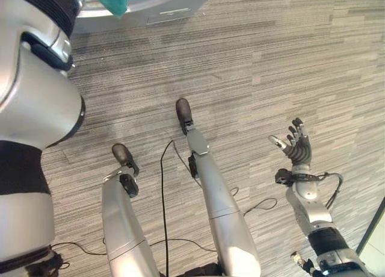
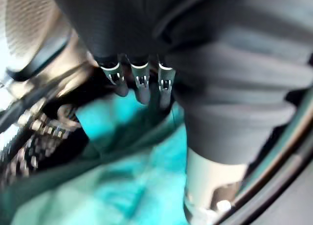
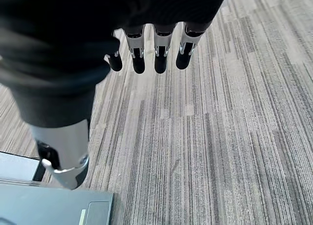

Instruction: Grab the laundry basket,head to the washer,open it,put in the laundry and shut it.

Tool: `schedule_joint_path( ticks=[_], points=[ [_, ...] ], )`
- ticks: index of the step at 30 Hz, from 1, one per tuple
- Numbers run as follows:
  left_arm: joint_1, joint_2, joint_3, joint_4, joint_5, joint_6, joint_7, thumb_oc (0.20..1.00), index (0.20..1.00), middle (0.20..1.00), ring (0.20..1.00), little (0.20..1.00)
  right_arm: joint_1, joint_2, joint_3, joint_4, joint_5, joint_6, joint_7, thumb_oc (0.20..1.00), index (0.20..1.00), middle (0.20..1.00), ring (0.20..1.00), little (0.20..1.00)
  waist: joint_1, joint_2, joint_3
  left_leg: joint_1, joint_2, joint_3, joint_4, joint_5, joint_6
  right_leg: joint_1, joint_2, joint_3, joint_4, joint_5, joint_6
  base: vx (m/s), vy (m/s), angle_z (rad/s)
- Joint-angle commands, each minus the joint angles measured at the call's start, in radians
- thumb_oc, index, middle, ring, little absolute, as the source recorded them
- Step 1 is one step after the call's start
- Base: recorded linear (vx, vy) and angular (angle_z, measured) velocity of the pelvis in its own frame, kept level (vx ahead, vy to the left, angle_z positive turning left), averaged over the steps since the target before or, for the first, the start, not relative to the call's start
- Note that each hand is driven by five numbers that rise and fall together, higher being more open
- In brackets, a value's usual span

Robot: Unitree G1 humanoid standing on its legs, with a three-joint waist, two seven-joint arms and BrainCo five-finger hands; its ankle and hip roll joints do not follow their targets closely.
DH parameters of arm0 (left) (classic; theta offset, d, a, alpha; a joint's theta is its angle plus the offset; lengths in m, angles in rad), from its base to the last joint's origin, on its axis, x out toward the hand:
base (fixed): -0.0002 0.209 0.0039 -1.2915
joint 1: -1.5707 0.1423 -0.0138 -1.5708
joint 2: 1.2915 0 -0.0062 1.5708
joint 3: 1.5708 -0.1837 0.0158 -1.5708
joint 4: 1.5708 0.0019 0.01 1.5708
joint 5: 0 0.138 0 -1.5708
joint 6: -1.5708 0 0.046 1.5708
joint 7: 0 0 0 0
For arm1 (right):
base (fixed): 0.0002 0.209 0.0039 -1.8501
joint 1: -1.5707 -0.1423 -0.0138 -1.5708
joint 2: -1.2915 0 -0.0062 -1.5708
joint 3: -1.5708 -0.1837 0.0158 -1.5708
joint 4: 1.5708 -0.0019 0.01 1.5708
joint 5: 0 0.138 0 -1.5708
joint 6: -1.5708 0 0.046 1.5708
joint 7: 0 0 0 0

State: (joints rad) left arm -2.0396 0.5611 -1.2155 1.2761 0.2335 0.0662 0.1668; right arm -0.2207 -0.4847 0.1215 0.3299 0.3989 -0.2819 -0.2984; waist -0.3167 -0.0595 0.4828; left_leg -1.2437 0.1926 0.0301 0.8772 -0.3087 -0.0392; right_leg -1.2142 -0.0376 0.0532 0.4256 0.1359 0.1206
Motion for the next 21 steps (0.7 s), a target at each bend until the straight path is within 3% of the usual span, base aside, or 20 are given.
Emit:
schedule_joint_path(
  ticks=[1, 6, 11, 13, 15, 17, 21],
  points=[
    [0.083, -0.107, 0.029, 0.032, 0.175, 0.006, 0.010, 1.000, 1.000, 1.000, 1.000, 1.000, 0.090, -0.028, 0.034, 0.028, 0.044, -0.055, 0.014, 1.000, 1.000, 1.000, 1.000, 1.000, -0.051, 0.050, -0.175, 0.069, 0.163, -0.106, -0.006, -0.054, -0.118, -0.074, 0.024, -0.063, 0.005, -0.056, 0.021, 0.00, 0.000, 0.00],
    [0.100, -0.150, 0.064, -0.046, 0.246, 0.020, 0.032, 1.000, 1.000, 1.000, 1.000, 1.000, 0.073, -0.033, 0.069, 0.049, 0.027, -0.057, 0.015, 1.000, 1.000, 1.000, 1.000, 1.000, -0.043, 0.047, -0.166, 0.086, 0.166, -0.109, -0.028, -0.048, -0.124, -0.056, 0.021, -0.066, -0.003, -0.063, 0.019, 0.00, 0.000, 0.00],
    [0.203, -0.179, 0.213, -0.098, 0.188, 0.039, 0.072, 1.000, 1.000, 1.000, 1.000, 1.000, 0.053, -0.001, 0.108, 0.080, 0.026, -0.051, 0.020, 1.000, 1.000, 1.000, 1.000, 1.000, -0.025, 0.041, -0.163, 0.127, 0.162, -0.107, -0.071, -0.030, -0.122, -0.015, 0.010, -0.077, -0.030, -0.061, 0.022, 0.00, -0.002, 0.01],
    [0.329, -0.179, 0.327, -0.165, 0.139, 0.045, 0.093, 1.000, 1.000, 1.000, 1.000, 1.000, 0.061, 0.012, 0.115, 0.100, 0.022, -0.033, 0.024, 1.000, 1.000, 1.000, 1.000, 1.000, -0.006, 0.041, -0.156, 0.163, 0.151, -0.109, -0.098, -0.020, -0.119, 0.022, -0.005, -0.083, -0.046, -0.062, 0.021, -0.02, -0.004, 0.01],
    [0.385, -0.180, 0.363, -0.194, 0.117, 0.045, 0.091, 1.000, 1.000, 1.000, 1.000, 1.000, 0.060, 0.013, 0.123, 0.114, 0.014, -0.023, 0.024, 1.000, 1.000, 1.000, 1.000, 1.000, -0.002, 0.039, -0.152, 0.180, 0.146, -0.107, -0.106, -0.017, -0.117, 0.039, -0.010, -0.085, -0.050, -0.062, 0.020, -0.03, 0.011, 0.04],
    [0.595, -0.157, 0.467, -0.312, 0.053, 0.038, 0.089, 1.000, 1.000, 1.000, 1.000, 1.000, 0.064, 0.029, 0.123, 0.128, 0.015, 0.007, 0.034, 1.000, 1.000, 1.000, 1.000, 1.000, 0.023, 0.037, -0.138, 0.227, 0.131, -0.099, -0.133, -0.012, -0.111, 0.084, -0.029, -0.089, -0.065, -0.065, 0.019, -0.03, 0.039, 0.11],
    [0.820, -0.186, 0.545, -0.375, 0.006, 0.025, 0.058, 1.000, 1.000, 1.000, 1.000, 1.000, 0.063, 0.036, 0.145, 0.168, -0.016, 0.045, 0.046, 1.000, 1.000, 1.000, 1.000, 1.000, 0.039, 0.022, -0.122, 0.270, 0.120, -0.100, -0.144, -0.011, -0.102, 0.130, -0.041, -0.094, -0.072, -0.066, 0.018, -0.03, 0.060, 0.15]
  ],
)
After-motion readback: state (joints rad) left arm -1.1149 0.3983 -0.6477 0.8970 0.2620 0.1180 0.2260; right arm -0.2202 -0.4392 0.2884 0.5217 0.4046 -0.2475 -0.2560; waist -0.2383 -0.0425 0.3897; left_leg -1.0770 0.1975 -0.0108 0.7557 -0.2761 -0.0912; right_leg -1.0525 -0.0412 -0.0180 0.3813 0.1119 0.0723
